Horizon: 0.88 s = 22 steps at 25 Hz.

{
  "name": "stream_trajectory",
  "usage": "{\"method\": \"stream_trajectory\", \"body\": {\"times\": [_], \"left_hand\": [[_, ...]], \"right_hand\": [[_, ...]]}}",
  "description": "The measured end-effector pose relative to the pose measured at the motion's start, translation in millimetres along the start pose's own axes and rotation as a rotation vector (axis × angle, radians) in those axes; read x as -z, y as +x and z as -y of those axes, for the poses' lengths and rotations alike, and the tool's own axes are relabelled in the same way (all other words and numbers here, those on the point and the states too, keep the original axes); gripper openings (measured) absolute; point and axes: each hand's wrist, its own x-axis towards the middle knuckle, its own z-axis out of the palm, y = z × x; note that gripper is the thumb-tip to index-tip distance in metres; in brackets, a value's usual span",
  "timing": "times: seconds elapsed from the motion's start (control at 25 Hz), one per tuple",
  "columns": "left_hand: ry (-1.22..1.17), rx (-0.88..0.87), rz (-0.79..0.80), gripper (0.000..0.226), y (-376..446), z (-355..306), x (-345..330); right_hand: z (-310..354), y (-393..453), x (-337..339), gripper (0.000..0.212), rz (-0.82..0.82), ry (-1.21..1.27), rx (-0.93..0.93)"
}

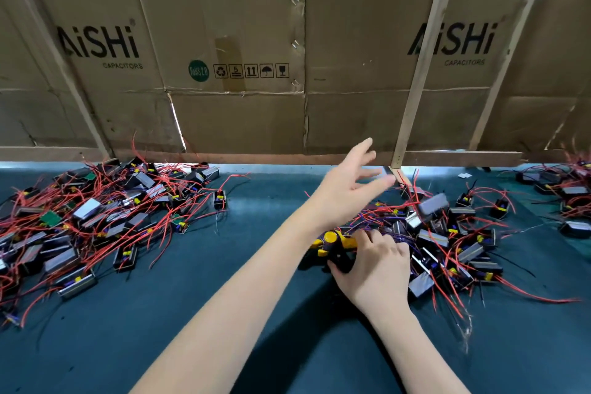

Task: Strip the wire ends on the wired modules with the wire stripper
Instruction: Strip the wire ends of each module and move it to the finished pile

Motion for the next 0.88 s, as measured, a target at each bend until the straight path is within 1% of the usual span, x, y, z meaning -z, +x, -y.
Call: {"method": "stream_trajectory", "body": {"times": [0.04, 0.08, 0.16, 0.2, 0.32, 0.4, 0.44, 0.48, 0.52, 0.56, 0.6, 0.64, 0.72, 0.8, 0.84, 0.88], "left_hand": [[0.051, 0.017, 0.023, 0.068, -5, 6, 1], [0.103, 0.008, 0.005, 0.069, -12, 13, 7], [0.182, -0.009, -0.113, 0.063, -32, 35, 33], [0.214, 0.010, -0.190, 0.058, -43, 46, 51], [0.373, 0.153, -0.485, 0.046, -79, 82, 112], [0.615, 0.301, -0.683, 0.045, -102, 105, 155], [0.783, 0.406, -0.740, 0.046, -112, 113, 174], [0.946, 0.527, -0.754, 0.047, -122, 119, 190], [1.079, 0.632, -0.716, 0.045, -130, 123, 200], [1.174, 0.689, -0.629, 0.040, -137, 126, 207], [1.234, 0.685, -0.530, 0.034, -141, 128, 210], [1.250, 0.639, -0.464, 0.029, -144, 128, 213], [1.153, 0.535, -0.426, 0.024, -145, 125, 217], [0.995, 0.502, -0.504, 0.020, -145, 118, 228], [0.955, 0.496, -0.562, 0.018, -146, 116, 235], [0.976, 0.502, -0.611, 0.018, -147, 114, 241]], "right_hand": [[-1, 0, 0, 0.052, 0.015, -0.004, -0.007], [-2, 1, 0, 0.052, 0.024, -0.003, -0.011], [-2, 1, 0, 0.051, 0.017, 0.018, -0.015], [-2, 1, 0, 0.051, 0.019, 0.026, -0.013], [0, 1, 0, 0.051, 0.024, 0.044, 0.008], [2, 1, 0, 0.051, 0.029, 0.060, 0.010], [2, 1, 0, 0.052, 0.043, 0.063, 0.009], [3, 0, 0, 0.052, 0.057, 0.062, 0.007], [3, 0, 0, 0.052, 0.064, 0.064, 0.006], [3, 0, 0, 0.051, 0.060, 0.073, 0.005], [2, 0, 0, 0.051, 0.051, 0.086, 0.003], [2, -1, -1, 0.051, 0.037, 0.096, 0.003], [0, -2, -1, 0.052, 0.017, 0.098, 0.002], [0, -2, -2, 0.053, 0.017, 0.093, 0.001], [0, -2, -2, 0.053, 0.013, 0.091, 0.002], [0, -2, -2, 0.053, 0.009, 0.089, 0.005]]}}
